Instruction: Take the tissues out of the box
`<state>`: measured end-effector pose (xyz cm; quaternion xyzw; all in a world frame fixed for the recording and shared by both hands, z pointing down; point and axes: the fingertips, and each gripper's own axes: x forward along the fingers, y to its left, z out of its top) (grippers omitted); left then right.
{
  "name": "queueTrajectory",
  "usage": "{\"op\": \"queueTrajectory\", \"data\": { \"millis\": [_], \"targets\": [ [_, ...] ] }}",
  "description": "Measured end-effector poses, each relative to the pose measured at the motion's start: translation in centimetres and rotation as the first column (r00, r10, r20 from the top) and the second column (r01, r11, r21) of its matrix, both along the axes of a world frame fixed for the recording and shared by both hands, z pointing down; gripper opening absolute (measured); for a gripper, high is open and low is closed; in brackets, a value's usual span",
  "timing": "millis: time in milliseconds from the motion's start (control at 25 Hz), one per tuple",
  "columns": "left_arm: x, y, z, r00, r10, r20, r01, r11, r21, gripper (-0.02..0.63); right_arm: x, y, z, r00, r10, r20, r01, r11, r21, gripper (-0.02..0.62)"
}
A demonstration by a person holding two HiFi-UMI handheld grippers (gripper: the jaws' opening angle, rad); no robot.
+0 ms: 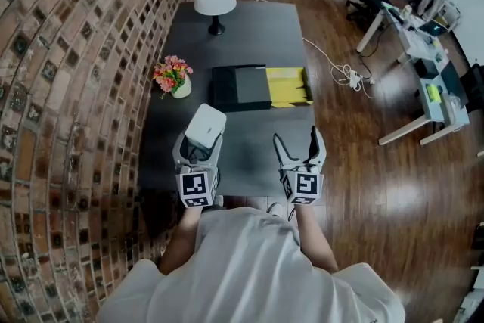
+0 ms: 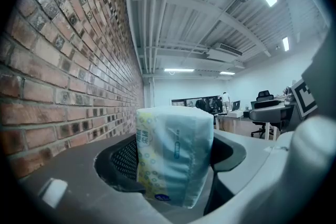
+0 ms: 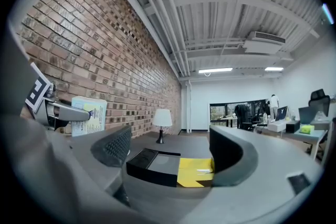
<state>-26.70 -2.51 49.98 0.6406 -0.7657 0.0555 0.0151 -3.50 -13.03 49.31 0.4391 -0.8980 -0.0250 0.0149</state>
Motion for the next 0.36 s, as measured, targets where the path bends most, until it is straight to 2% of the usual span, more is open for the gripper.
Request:
{"op": "queueTrajectory", "data": {
  "millis": [360],
  "targets": [
    [0.4, -0.3, -1.6, 0.999, 0.033, 0.021, -0.034, 0.998, 0.046, 0.37, -1.0, 0.3, -1.7, 0.999, -0.016, -0.035, 0.019, 0.997, 0.07, 0.472]
  ]
}}
